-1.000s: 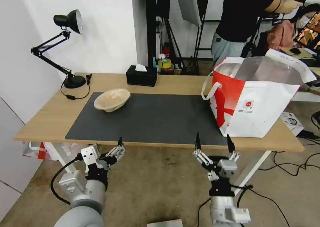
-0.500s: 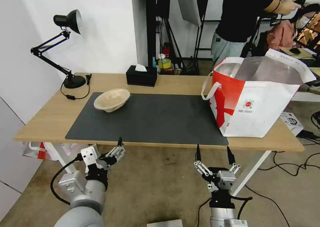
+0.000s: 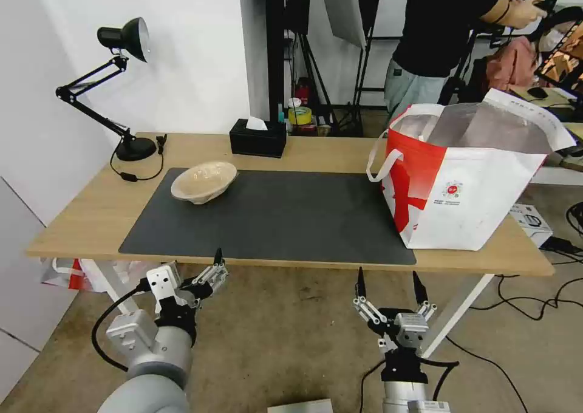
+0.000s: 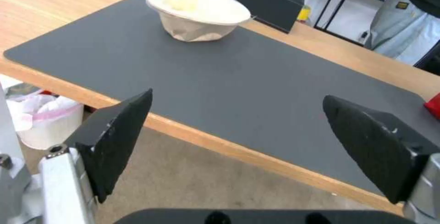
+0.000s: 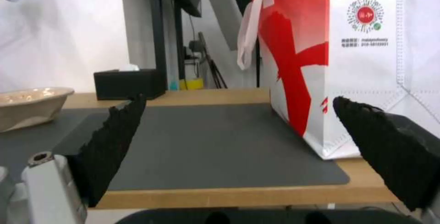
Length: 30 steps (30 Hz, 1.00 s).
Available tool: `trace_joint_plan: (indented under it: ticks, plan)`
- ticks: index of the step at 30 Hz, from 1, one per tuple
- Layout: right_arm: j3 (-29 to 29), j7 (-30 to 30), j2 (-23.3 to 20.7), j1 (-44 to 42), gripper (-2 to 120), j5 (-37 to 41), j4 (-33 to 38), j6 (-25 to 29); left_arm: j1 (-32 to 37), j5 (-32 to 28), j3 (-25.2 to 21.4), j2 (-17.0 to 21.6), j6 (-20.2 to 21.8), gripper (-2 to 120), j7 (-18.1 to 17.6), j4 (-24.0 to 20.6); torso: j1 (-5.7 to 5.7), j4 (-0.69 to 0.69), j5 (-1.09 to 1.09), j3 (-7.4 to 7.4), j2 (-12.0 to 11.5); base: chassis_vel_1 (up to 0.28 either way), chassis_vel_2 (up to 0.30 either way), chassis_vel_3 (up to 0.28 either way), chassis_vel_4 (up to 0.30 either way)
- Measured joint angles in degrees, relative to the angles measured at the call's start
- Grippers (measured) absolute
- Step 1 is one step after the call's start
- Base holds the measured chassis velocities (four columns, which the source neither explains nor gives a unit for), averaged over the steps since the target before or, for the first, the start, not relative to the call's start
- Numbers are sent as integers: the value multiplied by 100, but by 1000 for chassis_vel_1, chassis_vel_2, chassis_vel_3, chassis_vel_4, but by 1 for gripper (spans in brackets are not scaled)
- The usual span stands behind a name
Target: Pick up the trash from the table and place it into the takeout bag.
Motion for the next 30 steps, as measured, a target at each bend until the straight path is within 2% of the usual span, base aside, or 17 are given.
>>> trace_joint_plan:
  ticks: [10, 19, 28, 30]
  plan:
    - [-8, -6, -5, -4, 100, 10, 14, -2, -8, -6, 1, 3, -13, 100, -1, 0, 0, 0, 0, 0, 0, 0, 0, 0, 0]
    - [-8, -9, -6, -4, 100, 14, 18, -6, 13, 109, -62, 11, -194, 100, 55, 0, 0, 0, 0, 0, 0, 0, 0, 0, 0]
    - [-7, -13, -6, -2, 100, 14, 21, -6, -55, 517, -325, 238, -435, 100, 504, 0, 0, 1, -1, 0, 0, 0, 0, 0, 0]
    - [-7, -15, -6, -2, 100, 14, 22, -6, -211, 638, -458, 373, -744, 100, 684, 33, 0, 1, 0, 0, 0, 0, 0, 0, 0]
